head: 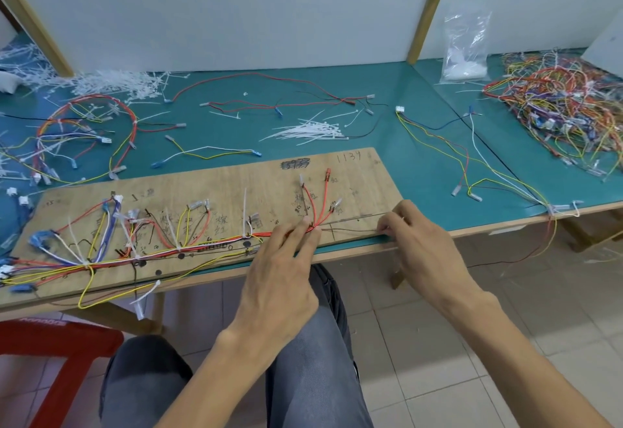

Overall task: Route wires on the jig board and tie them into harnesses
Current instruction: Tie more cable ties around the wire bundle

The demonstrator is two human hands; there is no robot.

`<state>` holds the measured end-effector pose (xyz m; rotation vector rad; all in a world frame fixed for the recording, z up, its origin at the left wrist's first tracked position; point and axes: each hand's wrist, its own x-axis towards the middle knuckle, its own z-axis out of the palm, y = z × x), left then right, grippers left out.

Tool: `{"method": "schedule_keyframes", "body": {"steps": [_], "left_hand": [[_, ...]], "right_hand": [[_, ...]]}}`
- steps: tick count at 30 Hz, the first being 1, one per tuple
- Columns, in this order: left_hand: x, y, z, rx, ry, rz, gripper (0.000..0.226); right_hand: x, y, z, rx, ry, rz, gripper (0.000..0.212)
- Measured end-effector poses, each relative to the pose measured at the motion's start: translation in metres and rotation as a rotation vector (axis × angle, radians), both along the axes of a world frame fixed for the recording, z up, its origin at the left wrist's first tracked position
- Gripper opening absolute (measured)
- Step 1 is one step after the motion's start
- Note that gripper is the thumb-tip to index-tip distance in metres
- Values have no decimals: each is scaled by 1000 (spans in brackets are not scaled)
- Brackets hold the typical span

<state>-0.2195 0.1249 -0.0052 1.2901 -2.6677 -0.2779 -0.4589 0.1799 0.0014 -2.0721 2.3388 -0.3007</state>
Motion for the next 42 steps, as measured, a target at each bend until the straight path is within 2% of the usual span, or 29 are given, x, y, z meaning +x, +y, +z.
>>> {"method": "schedule_keyframes", "body": {"steps": [4, 6, 10, 14, 17, 20, 25, 29, 34, 36, 38, 39, 40, 41, 42], "left_hand": [[0, -2, 3, 47, 60, 21, 81], [0, -4, 5, 60, 51, 24, 81], [-2, -5, 11, 80, 43, 40, 83], [-2, -6, 13, 88, 50, 38, 81], [-1, -8, 13, 75, 61, 33, 82], [-1, -10, 12, 74, 84, 41, 82], [1, -11, 12, 72, 91, 22, 79], [6, -13, 17, 10, 70, -38, 75], [50, -21, 24, -51, 265, -120, 72], [72, -25, 25, -77, 303, -88, 63], [85, -26, 22, -83, 284, -51, 56], [87, -26, 21, -79, 267, -44, 55], [89, -25, 18, -80, 252, -45, 54], [89, -25, 16, -85, 246, -50, 52], [89, -24, 13, -92, 249, -57, 50]], "right_hand": [[-36, -10, 9, -176, -117, -24, 37], [-43, -20, 11, -234, -265, -22, 32], [-47, -34, 10, -281, -569, -159, 28], [-47, -33, 7, -325, -680, -193, 32], [-52, -35, 8, -284, -731, -189, 30], [-57, -39, 10, -233, -748, -196, 24], [-49, -37, 4, -264, -565, -213, 24], [-42, -26, -6, -346, -525, -199, 28], [-31, -18, -15, -355, -643, -234, 42], [-26, -13, -13, -447, -548, -243, 44], [-5, -4, -10, -668, -431, -190, 28], [13, 1, -12, -737, -431, -135, 17], [35, 7, -16, -739, -459, -64, 7], [58, 14, -24, -658, -504, -14, 2], [81, 18, -35, -500, -567, -4, 9]]}}
